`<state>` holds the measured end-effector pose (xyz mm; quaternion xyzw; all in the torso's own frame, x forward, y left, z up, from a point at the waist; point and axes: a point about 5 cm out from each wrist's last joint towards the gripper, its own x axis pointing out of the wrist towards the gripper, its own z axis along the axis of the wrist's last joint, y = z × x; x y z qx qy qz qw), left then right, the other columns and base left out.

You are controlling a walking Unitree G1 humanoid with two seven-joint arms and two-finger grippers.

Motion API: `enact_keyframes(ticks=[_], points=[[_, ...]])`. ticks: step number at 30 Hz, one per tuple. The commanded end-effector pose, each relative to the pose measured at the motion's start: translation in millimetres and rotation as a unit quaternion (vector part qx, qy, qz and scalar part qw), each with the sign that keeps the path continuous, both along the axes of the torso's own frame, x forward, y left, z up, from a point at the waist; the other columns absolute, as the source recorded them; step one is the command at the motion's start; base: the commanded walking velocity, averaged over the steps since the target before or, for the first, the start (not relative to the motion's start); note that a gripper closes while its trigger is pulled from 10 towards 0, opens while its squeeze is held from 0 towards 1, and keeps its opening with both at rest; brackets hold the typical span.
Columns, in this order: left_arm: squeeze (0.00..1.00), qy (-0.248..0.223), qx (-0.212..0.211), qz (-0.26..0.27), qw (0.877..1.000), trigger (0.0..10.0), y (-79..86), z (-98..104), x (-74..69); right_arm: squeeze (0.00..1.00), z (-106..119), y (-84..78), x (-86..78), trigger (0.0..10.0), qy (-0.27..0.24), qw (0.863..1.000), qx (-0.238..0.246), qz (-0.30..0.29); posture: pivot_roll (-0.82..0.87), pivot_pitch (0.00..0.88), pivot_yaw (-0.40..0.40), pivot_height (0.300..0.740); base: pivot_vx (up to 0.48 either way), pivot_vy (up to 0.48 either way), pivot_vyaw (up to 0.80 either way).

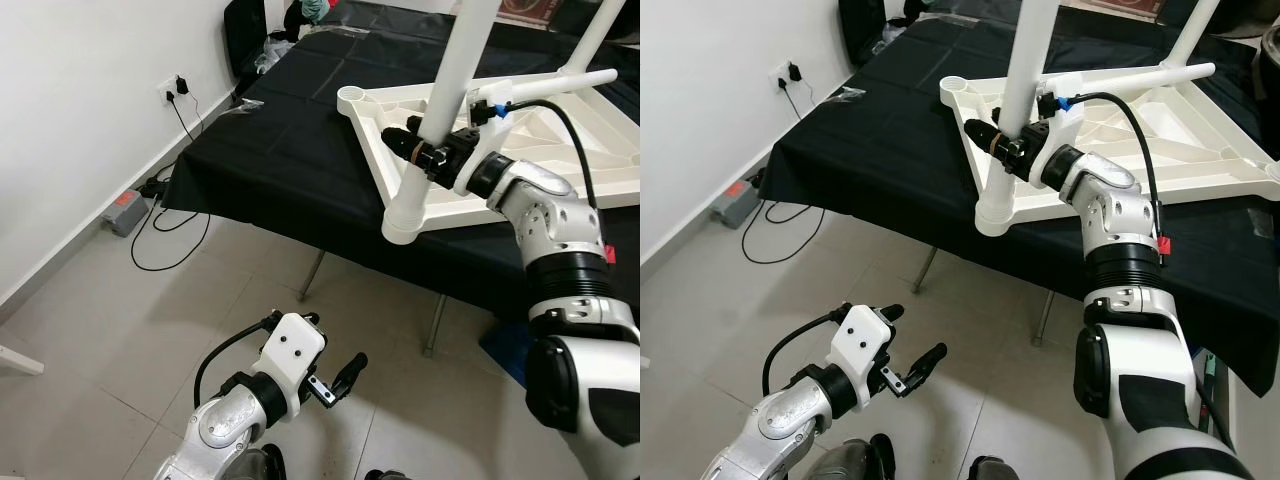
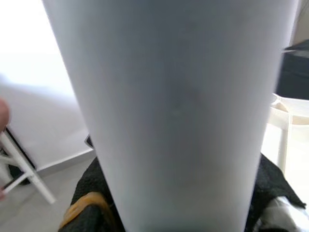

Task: Building children table

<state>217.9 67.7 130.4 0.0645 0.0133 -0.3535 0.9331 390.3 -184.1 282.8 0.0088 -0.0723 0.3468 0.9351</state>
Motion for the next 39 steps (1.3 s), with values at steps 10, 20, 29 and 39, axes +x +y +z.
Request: enact_keyframes(ticks=[10,20,29,39], points=[[0.0,0.007,0.006,-0.001,1.0,10.0,-0.9,-5,-1.3,0.0,-23,-14.0,-3.6,0.0,0.002,0.994,0.027,-0.109,0.16,0.163,-0.035,0.74,0.0,0.0,0.0],[0.0,0.006,0.008,-0.007,1.0,10.0,-0.3,-4,-0.7,0.0,-36,-44.1,-20.4,0.0,0.001,0.915,0.03,-0.401,0.15,0.179,-0.024,0.74,0.0,0.0,0.0],[0.0,0.003,0.011,-0.005,1.0,10.0,0.3,-4,-0.1,0.0,-42,-36.6,-51.9,0.0,0.01,0.79,0.106,-0.604,0.16,0.18,-0.025,0.74,0.0,0.0,0.0],[0.0,0.005,0.01,0.001,1.0,10.0,1.3,-4,1.0,0.65,-40,23.4,-26.6,10.0,0.041,0.876,0.105,-0.469,0.16,0.182,-0.026,0.74,0.0,0.0,0.0]])
